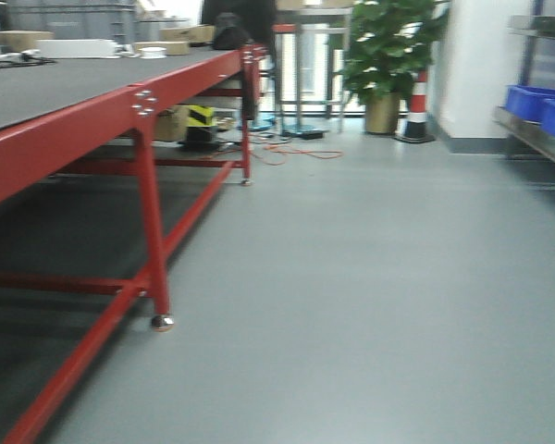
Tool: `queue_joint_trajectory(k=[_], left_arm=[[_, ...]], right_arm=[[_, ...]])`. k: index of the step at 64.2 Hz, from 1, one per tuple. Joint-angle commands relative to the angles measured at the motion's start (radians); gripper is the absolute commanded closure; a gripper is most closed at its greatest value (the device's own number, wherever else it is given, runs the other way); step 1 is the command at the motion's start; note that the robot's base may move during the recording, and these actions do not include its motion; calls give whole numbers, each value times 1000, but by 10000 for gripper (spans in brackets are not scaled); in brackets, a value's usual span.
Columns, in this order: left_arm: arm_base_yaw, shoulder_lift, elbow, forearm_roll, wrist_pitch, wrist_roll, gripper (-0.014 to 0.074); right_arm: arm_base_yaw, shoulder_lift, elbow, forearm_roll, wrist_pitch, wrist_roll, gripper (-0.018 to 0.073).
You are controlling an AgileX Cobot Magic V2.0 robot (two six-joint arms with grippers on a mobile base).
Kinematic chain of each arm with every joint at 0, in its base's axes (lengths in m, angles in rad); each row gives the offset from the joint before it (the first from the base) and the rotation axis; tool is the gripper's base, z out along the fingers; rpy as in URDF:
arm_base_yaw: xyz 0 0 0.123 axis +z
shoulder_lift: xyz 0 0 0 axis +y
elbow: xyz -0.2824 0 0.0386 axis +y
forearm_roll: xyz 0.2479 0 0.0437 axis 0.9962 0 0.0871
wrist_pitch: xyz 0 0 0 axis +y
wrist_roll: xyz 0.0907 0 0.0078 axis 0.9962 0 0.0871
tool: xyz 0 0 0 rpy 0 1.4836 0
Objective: Place valve from conveyor to right shelf box
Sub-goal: 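Hold both valves while the base drives to the blue-bin shelf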
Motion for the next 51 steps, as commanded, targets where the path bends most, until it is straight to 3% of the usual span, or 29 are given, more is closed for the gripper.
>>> queue_joint_trajectory(k=[1,51], left_arm=[[-5,-11,-11,-8,-45,-5,708],[-5,-11,-11,-8,-45,-5,708]], right_arm=[[-3,-12,-18,-3,-71,-5,711],[-3,-12,-18,-3,-71,-5,711]])
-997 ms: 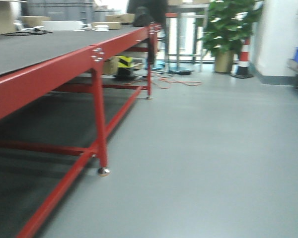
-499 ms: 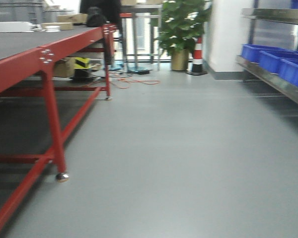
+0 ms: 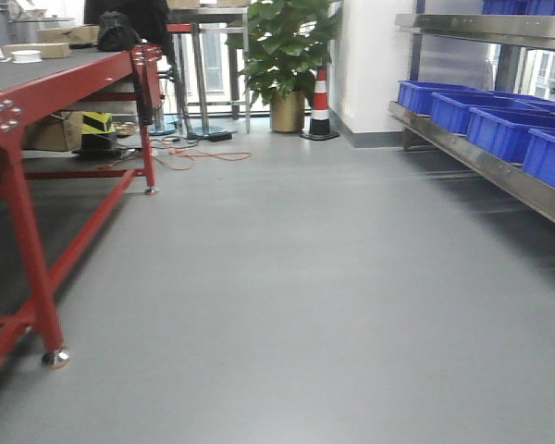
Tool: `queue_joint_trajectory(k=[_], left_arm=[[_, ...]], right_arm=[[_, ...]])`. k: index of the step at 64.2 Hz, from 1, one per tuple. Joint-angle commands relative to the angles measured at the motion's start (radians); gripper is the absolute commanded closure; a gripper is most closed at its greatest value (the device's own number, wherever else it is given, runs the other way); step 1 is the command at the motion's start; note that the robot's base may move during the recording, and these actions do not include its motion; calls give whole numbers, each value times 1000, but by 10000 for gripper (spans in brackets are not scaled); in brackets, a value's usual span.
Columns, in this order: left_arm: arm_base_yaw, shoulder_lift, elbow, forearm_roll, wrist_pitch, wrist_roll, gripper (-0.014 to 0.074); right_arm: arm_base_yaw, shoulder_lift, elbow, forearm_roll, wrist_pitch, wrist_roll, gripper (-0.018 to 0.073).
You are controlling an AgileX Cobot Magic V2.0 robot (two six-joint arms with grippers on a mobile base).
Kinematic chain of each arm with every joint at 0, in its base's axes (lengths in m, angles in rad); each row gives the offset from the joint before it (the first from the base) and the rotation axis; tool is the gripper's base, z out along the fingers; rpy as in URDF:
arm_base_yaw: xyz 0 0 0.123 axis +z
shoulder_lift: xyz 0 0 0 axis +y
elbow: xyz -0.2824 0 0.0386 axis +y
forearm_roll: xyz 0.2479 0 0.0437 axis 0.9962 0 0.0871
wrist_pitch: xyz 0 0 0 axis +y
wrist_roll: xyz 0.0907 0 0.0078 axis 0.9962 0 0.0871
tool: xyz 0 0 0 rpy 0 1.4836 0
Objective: Place valve from conveyor to right shelf box
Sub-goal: 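Hold both valves while the base drives to the blue-bin shelf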
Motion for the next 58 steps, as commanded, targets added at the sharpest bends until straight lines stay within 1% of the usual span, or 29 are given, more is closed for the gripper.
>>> queue_joint_trajectory(k=[1,58], left_arm=[[-5,-11,-11,-6,-45,-5,708],[-5,-11,-11,-4,-72,-5,708]], right_arm=[[-3,-12,-18,-3,-71,-5,711],[-3,-12,-18,-3,-71,-5,711]])
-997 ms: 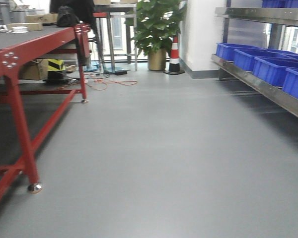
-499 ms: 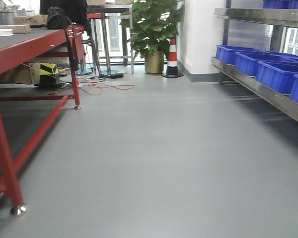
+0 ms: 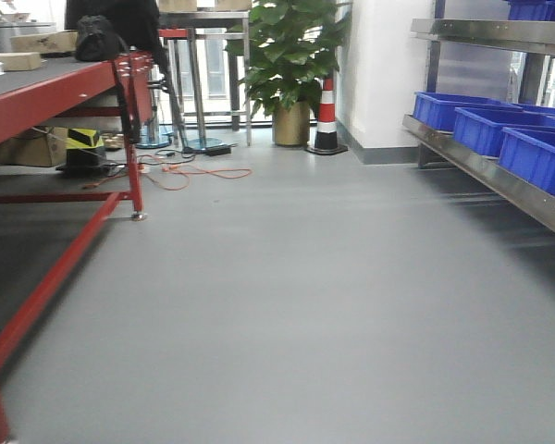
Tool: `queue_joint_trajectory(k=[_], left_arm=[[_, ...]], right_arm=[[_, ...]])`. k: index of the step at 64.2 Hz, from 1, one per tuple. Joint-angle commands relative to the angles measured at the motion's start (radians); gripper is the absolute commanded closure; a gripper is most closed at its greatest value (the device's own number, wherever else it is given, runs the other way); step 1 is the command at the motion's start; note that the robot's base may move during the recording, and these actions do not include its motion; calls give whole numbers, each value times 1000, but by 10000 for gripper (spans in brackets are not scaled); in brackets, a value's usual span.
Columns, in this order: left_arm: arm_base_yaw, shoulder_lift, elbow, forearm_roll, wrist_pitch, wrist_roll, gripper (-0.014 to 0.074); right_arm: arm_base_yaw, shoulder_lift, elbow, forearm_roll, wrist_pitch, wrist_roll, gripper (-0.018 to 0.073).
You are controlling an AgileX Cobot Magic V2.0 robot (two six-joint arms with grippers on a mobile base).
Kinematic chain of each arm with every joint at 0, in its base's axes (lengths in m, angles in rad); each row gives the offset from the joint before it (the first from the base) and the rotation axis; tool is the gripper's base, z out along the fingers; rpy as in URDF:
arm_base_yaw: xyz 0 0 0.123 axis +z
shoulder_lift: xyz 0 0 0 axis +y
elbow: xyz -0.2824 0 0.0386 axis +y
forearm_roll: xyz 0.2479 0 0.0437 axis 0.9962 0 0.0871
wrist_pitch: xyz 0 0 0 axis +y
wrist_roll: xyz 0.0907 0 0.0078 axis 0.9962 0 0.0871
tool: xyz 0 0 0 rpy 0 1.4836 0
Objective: Place valve from conveyor to right shelf box
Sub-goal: 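Hold both valves while the base drives to the blue-bin shelf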
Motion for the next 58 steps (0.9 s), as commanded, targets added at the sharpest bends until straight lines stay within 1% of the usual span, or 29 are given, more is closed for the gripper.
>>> queue_joint_trajectory(k=[1,58], left_arm=[[-5,-11,-11,-6,-49,-5,708],[-5,-11,-11,-6,-49,-5,708]], right_arm=[[-3,-12,-18,-3,-69,-5,711],[-3,-12,-18,-3,-69,-5,711]])
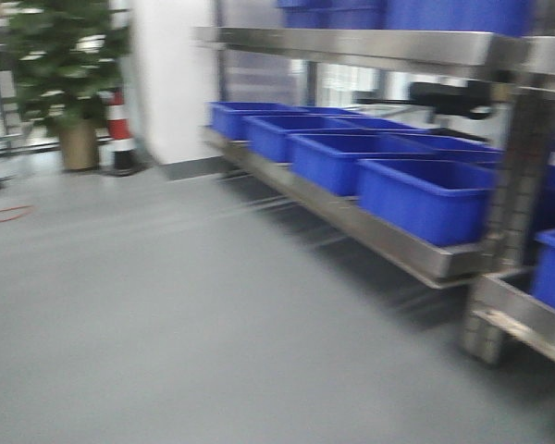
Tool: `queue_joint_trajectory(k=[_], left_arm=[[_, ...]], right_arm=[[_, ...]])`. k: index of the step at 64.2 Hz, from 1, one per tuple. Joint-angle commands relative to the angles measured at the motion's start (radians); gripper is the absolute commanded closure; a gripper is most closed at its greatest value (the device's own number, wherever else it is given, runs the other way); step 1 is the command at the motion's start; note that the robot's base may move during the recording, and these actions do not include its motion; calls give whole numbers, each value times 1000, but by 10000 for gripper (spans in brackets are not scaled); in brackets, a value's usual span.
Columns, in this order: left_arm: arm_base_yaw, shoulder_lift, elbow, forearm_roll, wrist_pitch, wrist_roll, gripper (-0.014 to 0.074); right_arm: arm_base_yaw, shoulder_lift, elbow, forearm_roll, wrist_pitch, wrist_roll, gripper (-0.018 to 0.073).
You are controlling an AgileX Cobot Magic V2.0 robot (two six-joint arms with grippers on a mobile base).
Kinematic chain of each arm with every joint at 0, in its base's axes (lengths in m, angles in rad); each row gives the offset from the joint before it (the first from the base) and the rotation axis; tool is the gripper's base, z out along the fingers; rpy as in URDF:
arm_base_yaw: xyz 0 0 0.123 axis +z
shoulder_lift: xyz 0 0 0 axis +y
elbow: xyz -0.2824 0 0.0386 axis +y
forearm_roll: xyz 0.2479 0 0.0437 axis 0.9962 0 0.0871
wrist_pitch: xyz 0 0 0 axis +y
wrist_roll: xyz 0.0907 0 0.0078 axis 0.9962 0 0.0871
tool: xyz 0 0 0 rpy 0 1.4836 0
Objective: Place valve from conveyor to right shelf box
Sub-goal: 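Hold both valves while the base drives to the blue-bin shelf, then extend both grippers with valves over a blue bin on the shelf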
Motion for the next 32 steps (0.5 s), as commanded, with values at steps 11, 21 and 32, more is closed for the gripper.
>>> queue_joint_trajectory(k=[11,21,32], left_arm=[[-5,-11,-11,-15,-49,-5,708],[-5,-11,-11,-15,-49,-5,708],[-5,-11,-11,-15,-49,-5,708]], right_arm=[[-3,-12,-18,-3,-63,-5,711],[-3,-12,-18,-3,-63,-5,711],[-3,-12,-18,-3,-63,-5,711]])
